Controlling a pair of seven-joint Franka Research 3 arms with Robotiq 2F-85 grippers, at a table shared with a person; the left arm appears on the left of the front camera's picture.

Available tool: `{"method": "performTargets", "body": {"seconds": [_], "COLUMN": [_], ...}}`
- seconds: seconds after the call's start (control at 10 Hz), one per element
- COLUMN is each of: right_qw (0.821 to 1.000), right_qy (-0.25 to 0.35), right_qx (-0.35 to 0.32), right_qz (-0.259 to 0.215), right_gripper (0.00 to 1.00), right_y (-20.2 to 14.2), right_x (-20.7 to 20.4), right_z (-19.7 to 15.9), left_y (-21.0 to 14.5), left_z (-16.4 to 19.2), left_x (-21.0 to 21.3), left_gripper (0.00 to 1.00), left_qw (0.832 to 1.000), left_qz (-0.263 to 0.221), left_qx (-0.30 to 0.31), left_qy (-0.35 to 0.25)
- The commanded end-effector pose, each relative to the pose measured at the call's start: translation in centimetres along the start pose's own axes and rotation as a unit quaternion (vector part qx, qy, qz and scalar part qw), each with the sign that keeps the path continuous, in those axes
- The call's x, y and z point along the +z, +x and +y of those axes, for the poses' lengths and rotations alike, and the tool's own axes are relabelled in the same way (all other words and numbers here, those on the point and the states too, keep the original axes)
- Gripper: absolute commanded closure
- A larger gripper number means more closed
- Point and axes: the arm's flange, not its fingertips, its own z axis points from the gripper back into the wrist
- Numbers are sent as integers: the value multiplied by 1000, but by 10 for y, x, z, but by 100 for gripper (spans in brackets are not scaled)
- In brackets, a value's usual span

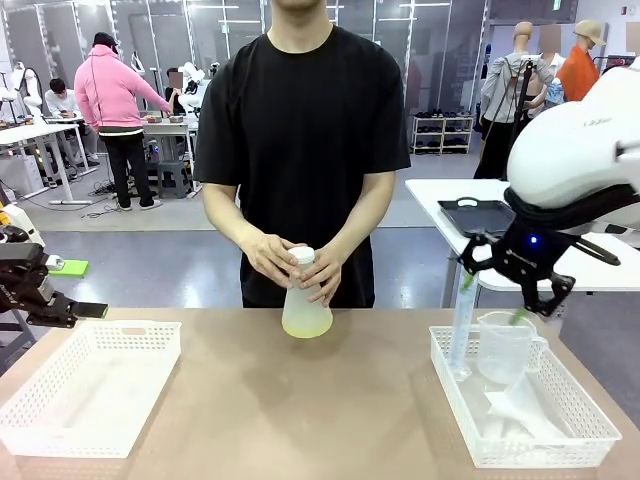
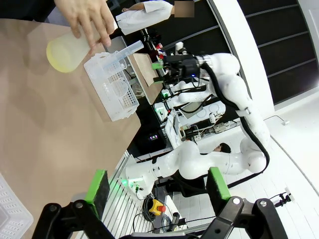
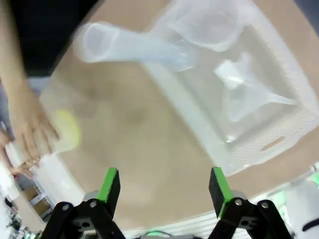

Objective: Prepare the solutions needed for the experiment.
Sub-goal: When the human places the Big flask in the center of the table, pick up the Big flask and place it in the left Organizing basket.

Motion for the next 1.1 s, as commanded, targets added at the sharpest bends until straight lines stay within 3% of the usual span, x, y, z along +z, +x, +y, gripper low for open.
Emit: {"method": "performTargets", "body": {"seconds": [0.0, 0.2, 0.5, 0.6, 0.7, 1.0], "right_qw": [987, 956, 918, 894, 878, 858], "right_qy": [139, 244, 333, 369, 380, 408], "right_qx": [65, 111, 123, 155, 171, 178], "right_qz": [45, 117, 175, 200, 234, 257], "right_gripper": [10, 10, 10, 10, 10, 10], "right_y": [-13, -9, -4, -1, 4, 12], "right_x": [3, 14, 10, 7, 3, -6], "right_z": [-21, -41, -53, -57, -60, -68], "left_y": [3, 3, 3, 3, 3, 3], "left_z": [-1, -1, -1, -1, -1, -1], "left_x": [-2, -2, -2, -2, -2, -2], "left_gripper": [0, 0, 0, 0, 0, 0], "left_qw": [1000, 1000, 1000, 1000, 1000, 1000], "left_qz": [-6, -6, -6, -6, -6, -6], "left_qx": [-6, -6, -6, -6, -6, -6], "left_qy": [-11, -11, -11, -11, -11, -11]}}
